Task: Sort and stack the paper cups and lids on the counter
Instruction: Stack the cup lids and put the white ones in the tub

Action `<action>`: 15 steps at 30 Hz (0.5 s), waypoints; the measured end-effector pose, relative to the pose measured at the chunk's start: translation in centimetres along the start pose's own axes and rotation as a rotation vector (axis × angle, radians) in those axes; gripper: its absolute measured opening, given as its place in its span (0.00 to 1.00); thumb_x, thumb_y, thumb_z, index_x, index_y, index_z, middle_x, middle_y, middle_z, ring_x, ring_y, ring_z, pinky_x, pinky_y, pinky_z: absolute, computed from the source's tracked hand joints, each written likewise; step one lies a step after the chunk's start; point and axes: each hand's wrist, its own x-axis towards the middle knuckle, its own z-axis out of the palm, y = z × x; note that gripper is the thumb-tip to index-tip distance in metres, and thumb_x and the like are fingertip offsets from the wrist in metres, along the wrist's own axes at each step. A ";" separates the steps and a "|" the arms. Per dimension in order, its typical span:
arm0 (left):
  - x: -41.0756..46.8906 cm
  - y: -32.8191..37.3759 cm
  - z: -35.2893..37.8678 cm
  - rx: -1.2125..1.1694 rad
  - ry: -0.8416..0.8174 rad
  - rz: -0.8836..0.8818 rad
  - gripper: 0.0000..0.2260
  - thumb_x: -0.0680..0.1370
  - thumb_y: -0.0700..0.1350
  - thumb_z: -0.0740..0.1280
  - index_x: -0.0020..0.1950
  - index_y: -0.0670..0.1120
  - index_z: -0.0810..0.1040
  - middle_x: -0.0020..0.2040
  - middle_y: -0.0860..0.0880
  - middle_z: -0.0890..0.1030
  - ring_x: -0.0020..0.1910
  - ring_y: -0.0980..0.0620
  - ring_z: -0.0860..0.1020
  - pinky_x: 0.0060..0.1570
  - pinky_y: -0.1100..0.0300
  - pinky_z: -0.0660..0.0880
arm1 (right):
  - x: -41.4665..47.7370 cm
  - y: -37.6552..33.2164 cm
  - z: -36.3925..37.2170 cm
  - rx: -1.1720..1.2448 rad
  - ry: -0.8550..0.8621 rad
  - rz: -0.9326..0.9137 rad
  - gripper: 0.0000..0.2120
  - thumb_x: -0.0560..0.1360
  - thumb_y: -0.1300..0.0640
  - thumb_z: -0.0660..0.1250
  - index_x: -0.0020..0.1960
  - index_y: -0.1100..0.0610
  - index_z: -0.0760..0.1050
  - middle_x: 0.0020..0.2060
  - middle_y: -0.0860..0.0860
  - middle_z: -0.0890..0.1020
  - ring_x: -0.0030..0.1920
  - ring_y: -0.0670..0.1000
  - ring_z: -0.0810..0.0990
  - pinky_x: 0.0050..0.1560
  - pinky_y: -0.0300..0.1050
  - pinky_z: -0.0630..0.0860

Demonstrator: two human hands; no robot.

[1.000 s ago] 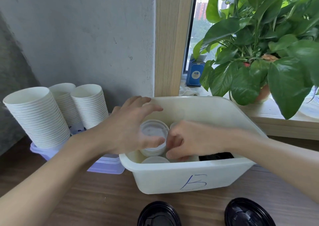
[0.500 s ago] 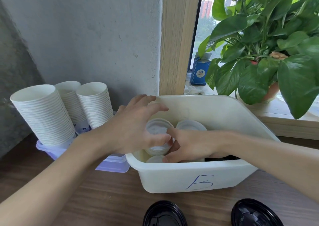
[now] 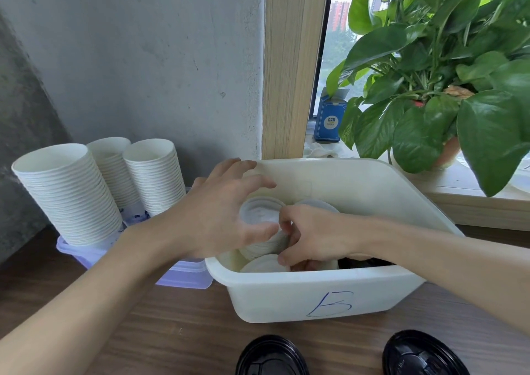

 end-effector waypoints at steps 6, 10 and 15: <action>0.2 -0.1 0.0 0.045 0.001 0.001 0.31 0.70 0.68 0.59 0.72 0.62 0.70 0.77 0.61 0.63 0.76 0.64 0.49 0.72 0.41 0.56 | -1.1 -0.4 -1.6 0.151 0.103 0.032 0.13 0.70 0.68 0.65 0.47 0.57 0.64 0.35 0.59 0.76 0.27 0.56 0.81 0.35 0.55 0.81; 0.6 0.0 -0.4 0.085 0.040 -0.015 0.32 0.72 0.72 0.51 0.68 0.58 0.76 0.64 0.65 0.78 0.80 0.59 0.54 0.76 0.44 0.54 | -2.4 -1.0 -4.1 0.169 0.236 -0.058 0.10 0.71 0.68 0.64 0.46 0.58 0.66 0.30 0.56 0.77 0.25 0.52 0.79 0.28 0.43 0.76; 1.5 0.7 -0.7 -0.103 0.144 -0.034 0.23 0.72 0.70 0.61 0.57 0.58 0.83 0.49 0.62 0.83 0.64 0.60 0.76 0.70 0.46 0.66 | -2.8 -1.2 -5.8 0.308 0.417 -0.224 0.08 0.72 0.69 0.65 0.46 0.60 0.67 0.26 0.55 0.76 0.27 0.54 0.79 0.28 0.43 0.75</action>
